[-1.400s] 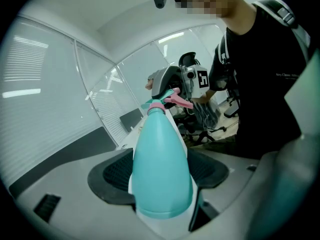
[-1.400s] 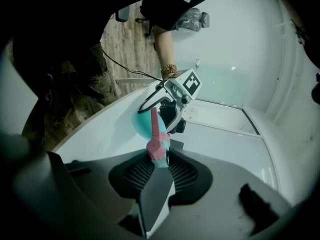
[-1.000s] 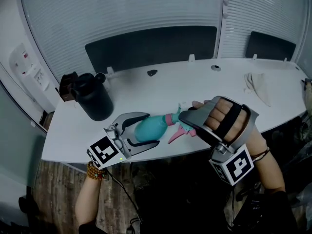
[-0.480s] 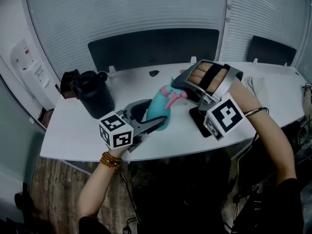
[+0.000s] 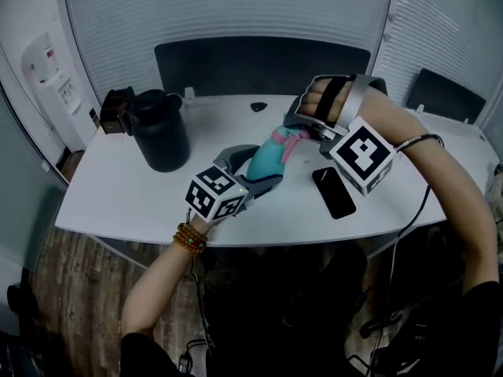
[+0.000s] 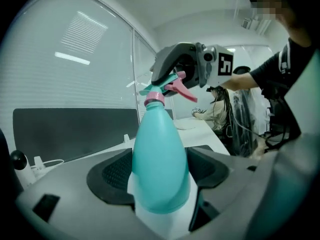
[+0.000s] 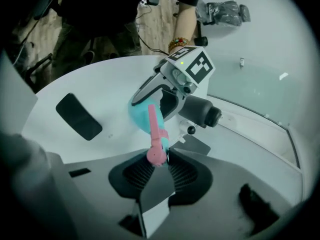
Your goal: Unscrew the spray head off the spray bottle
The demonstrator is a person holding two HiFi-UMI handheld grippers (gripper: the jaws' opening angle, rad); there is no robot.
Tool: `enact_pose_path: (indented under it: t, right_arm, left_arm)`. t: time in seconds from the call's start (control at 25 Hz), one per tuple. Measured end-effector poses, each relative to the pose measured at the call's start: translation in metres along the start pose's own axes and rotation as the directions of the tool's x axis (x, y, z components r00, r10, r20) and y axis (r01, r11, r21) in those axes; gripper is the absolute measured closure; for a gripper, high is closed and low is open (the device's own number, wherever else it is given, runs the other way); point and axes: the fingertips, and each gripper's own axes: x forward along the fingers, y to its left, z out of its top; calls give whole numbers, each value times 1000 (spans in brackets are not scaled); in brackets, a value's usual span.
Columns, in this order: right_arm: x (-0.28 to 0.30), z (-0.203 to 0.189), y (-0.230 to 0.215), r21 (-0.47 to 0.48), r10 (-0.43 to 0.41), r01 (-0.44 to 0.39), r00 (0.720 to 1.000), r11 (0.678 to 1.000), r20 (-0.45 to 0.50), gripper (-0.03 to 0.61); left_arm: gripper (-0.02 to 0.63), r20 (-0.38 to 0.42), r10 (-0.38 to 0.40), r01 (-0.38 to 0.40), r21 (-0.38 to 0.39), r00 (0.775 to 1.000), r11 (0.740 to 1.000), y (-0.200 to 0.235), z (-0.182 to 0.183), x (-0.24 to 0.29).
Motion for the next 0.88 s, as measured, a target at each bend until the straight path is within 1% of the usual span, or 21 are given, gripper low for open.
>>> enact_pose_path:
  t: [0.08,0.16,0.4,0.48,0.56,0.76,0.88]
  right_arm:
    - [6,-1,4,-58,71,-71,997,996,-1,494]
    - [12,0,6,-103,128,-127,992,987,2,494]
    - [24,13,2,-211,212,-210,977,955,-16,494]
    - [26,18,1,-230,233,-230,972,946,-16,494]
    - [28,22,0,-246,244,-241,970,939,-19,494]
    - [34,25,4,-294,271,-273,961,916,-48,494]
    - [32,30,3,-291,285,-282,958,914,-33,495]
  left_arm:
    - [270,-27,4,-3,22,1000,1000,1,-6,4]
    - [270,-46,0,1,24,999,1000,1,-10,6]
    - [270,-85,-44,41,-33,995,999,2,-23,8]
    - [270,-110,-57,53,-40,992,998,0,-28,8]
    - [270,-131,-62,59,-26,989,998,-1,-30,8]
    - [264,-166,-68,77,44,984,996,-8,-29,9]
    - [264,-158,-57,68,67,986,995,-6,-24,4]
